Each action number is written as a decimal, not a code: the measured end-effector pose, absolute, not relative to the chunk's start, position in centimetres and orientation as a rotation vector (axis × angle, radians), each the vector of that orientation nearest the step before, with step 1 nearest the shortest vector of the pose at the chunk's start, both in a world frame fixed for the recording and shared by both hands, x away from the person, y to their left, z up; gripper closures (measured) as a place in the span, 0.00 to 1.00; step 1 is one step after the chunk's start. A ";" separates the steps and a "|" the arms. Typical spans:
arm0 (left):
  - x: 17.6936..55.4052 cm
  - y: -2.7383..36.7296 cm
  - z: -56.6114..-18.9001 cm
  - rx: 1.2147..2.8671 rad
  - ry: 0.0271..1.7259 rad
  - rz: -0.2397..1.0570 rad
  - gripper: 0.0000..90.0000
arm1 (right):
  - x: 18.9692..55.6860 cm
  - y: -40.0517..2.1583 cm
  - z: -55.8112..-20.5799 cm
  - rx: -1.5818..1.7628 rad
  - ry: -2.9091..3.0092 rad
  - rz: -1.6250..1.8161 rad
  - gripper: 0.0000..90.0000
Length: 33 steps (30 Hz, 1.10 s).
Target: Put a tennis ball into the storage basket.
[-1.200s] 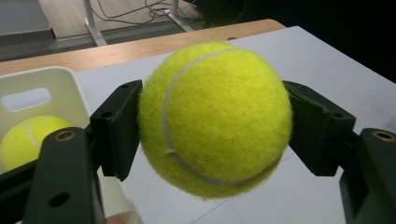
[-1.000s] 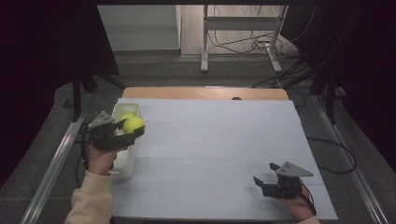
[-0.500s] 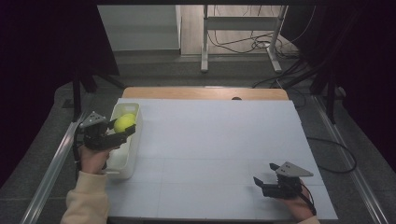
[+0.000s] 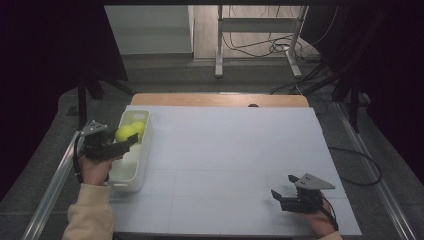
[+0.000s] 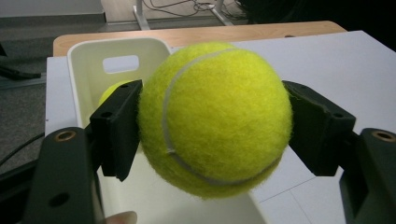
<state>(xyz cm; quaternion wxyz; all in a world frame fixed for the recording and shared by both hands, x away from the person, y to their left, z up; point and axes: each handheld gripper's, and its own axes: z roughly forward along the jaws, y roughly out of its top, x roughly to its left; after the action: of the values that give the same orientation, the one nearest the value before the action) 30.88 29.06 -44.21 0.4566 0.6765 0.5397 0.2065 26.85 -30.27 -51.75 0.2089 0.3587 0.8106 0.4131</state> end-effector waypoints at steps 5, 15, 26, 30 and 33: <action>31.0 29.5 -44.5 1.677 1.344 0.512 0.29 | 26.9 -30.3 -51.8 0.999 2.256 1.145 0.18; 31.5 29.2 -44.9 1.740 1.383 0.527 0.29 | 26.9 -30.2 -51.8 0.998 2.258 1.143 0.18; 32.0 29.0 -45.3 1.790 1.429 0.493 0.29 | 26.9 -30.2 -51.9 0.999 2.260 1.142 0.18; 32.0 29.0 -45.2 1.803 1.436 0.504 0.29 | 26.9 -30.2 -51.9 0.998 2.261 1.141 0.18; 31.9 28.8 -45.0 1.813 1.434 0.508 0.29 | 26.9 -30.2 -51.9 0.998 2.261 1.141 0.18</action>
<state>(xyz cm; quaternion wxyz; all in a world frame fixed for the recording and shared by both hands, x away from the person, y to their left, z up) 31.94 28.83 -45.02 0.3776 0.7093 0.5611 0.1985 26.90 -30.20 -51.87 0.2081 0.3587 0.8123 0.4100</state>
